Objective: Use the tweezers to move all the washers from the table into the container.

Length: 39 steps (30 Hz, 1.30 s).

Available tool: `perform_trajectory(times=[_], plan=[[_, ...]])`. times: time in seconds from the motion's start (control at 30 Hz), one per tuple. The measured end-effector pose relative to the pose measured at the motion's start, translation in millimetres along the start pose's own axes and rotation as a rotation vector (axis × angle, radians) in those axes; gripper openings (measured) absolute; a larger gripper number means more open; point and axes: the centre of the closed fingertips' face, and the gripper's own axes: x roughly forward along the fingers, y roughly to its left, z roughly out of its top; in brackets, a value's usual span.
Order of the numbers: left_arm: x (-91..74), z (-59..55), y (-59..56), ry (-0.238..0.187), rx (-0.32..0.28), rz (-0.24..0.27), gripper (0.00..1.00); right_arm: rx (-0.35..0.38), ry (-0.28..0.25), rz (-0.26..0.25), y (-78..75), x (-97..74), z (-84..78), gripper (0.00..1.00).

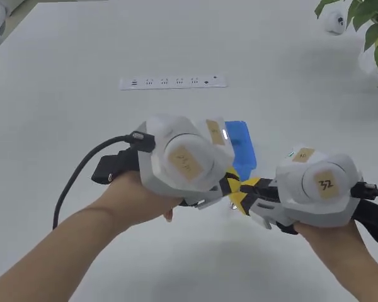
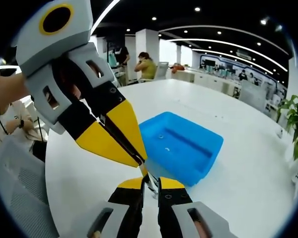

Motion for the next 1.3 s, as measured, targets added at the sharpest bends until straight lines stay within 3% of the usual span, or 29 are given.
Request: perform_trajectory(times=[0.37,0.5,0.63,0.9,1.3], plan=[[-0.4,-0.5,-1.5,0.015,0.020,0.001,0.00,-0.084,0.034,0.023,1.5,2.8,-0.8,0.07],[0.3,0.2,-2.2,0.020,0.028,0.002,0.00,-0.129,0.034,0.007,2.9,3.3,-2.9,0.05],[1.0,1.1,-4.8,0.013,0.031,0.003,0.00,-0.087,0.028,0.002,0.7,2.0,-2.9,0.04],[0.7,1.0,-5.0,0.033,0.054,0.003,0.00,-0.110,0.046,-0.015,1.1,2.5,-2.0,0.04],[-11.0,17.1,-2.0,0.019,0.093,0.027,0.00,-0.154,0.032,-0.034,-1.1,-12.0,13.9,0.03]])
